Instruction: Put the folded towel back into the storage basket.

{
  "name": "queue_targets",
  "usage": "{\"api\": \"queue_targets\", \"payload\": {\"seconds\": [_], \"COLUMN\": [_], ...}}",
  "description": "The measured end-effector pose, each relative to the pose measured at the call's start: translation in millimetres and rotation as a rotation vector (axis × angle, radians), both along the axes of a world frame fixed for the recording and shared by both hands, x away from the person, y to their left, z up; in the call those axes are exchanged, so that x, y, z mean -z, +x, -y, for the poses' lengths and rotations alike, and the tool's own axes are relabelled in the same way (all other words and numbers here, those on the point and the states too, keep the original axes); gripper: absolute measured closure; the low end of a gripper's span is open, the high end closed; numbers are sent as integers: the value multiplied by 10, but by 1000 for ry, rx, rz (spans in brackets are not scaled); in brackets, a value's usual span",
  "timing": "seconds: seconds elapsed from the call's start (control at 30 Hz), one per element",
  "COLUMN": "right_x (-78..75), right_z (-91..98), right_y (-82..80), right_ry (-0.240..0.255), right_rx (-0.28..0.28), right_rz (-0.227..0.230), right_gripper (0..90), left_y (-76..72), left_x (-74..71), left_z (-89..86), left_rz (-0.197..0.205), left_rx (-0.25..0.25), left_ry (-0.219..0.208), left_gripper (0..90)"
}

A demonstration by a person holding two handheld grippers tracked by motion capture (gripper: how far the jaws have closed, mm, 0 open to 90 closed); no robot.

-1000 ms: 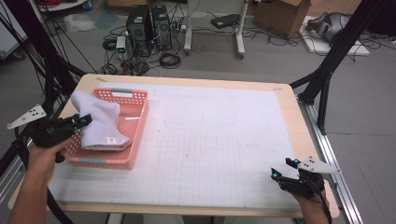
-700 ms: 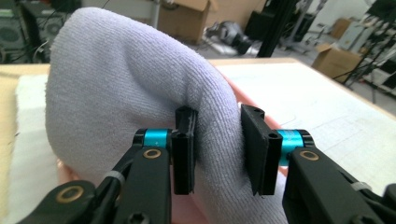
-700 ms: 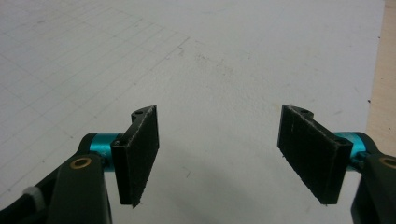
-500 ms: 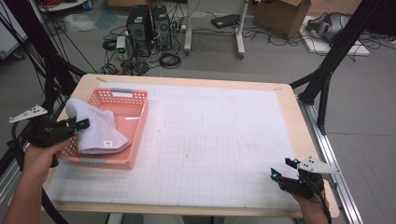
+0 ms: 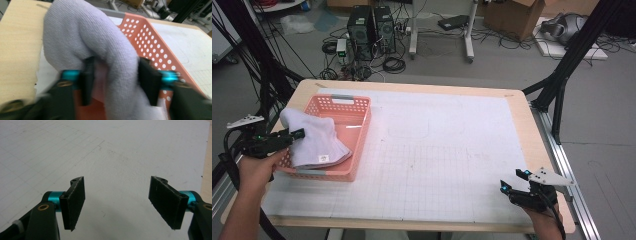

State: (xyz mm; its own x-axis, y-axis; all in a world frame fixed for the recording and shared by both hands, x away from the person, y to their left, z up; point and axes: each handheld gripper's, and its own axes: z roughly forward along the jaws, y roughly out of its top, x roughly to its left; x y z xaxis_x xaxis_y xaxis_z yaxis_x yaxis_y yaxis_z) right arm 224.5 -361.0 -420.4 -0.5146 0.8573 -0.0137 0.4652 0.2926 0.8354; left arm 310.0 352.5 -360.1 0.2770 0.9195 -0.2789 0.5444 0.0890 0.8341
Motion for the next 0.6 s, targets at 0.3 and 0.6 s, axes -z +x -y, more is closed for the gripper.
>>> {"api": "queue_targets", "payload": {"seconds": [0.3,0.6], "right_x": [6,12], "right_z": [1,-4], "right_y": [4,2], "right_ry": [-1,-1], "right_rx": [-1,-4], "right_rz": [-2,-7], "right_gripper": [284,284], "left_y": [160,272], "left_x": [-7,11], "left_z": [266,383], "left_rz": [59,95], "left_rx": [142,261], "left_ry": [-51,-73], "left_gripper": [731,731]}}
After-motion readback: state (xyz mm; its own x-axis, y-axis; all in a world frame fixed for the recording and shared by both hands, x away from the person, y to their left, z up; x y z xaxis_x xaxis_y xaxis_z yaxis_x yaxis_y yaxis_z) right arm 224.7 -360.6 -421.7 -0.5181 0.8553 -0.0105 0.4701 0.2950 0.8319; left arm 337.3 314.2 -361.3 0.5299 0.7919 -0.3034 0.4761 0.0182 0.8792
